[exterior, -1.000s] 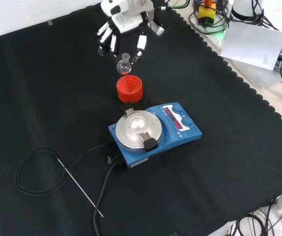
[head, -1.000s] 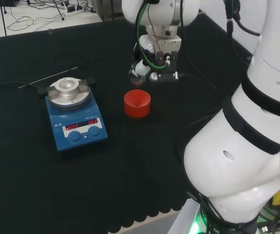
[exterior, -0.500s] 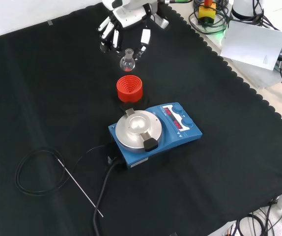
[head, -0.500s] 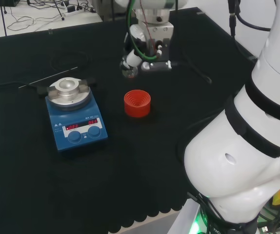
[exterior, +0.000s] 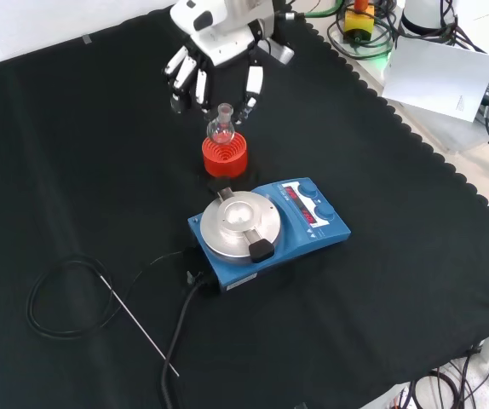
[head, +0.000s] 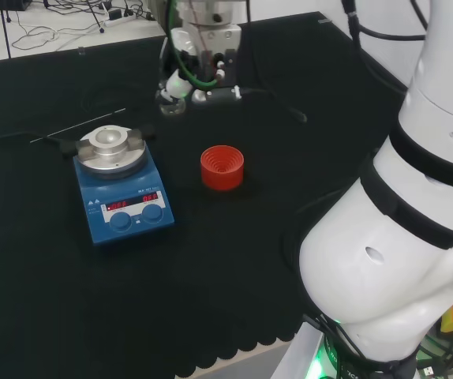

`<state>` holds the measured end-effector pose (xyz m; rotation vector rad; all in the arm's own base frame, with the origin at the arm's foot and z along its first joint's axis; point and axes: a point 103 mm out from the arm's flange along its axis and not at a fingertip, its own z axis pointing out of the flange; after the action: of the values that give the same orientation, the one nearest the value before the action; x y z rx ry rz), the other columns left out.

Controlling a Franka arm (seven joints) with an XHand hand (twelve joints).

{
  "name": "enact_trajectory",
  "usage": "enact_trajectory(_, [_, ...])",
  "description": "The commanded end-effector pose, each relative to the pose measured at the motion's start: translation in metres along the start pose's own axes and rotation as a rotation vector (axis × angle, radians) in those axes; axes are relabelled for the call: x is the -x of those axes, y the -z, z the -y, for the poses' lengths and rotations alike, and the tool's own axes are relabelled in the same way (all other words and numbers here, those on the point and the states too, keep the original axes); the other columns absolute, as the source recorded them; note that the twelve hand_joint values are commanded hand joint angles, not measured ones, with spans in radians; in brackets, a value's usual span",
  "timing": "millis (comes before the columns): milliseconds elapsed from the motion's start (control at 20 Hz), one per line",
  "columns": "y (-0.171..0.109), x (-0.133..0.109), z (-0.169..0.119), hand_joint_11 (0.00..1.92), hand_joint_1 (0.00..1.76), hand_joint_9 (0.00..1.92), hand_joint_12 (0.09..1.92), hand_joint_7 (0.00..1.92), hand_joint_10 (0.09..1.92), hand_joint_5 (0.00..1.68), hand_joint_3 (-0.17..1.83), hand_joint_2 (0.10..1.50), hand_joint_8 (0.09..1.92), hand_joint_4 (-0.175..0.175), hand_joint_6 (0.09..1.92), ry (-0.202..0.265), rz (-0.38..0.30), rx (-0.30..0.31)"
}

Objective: Place the round-bottom flask on the heater.

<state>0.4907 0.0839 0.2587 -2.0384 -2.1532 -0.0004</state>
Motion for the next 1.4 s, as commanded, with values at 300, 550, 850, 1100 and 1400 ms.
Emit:
enact_trajectory(300, [-0.022,-0.077,-0.036,0.39,1.12,0.75,1.33,0.5,0.59,1.23,0.75,0.63,0.69,0.173,0.79,0.119,0.016,-0.067])
enact_trajectory(550, [-0.03,-0.097,-0.047,0.39,1.12,0.75,1.33,0.5,0.59,1.24,0.76,0.62,0.69,0.17,0.79,0.152,0.015,-0.088])
enact_trajectory(850, [-0.04,-0.108,-0.057,0.39,1.12,0.75,1.33,0.5,0.59,1.24,0.76,0.62,0.69,0.167,0.79,0.169,0.022,-0.113])
enact_trajectory(1100, [-0.049,-0.11,-0.061,0.39,1.12,0.75,1.33,0.5,0.59,1.24,0.76,0.62,0.69,0.165,0.79,0.172,0.025,-0.131])
enact_trajectory(1400, [-0.058,-0.106,-0.063,0.39,1.12,0.75,1.33,0.5,0.59,1.23,0.77,0.62,0.69,0.162,0.79,0.163,0.037,-0.154])
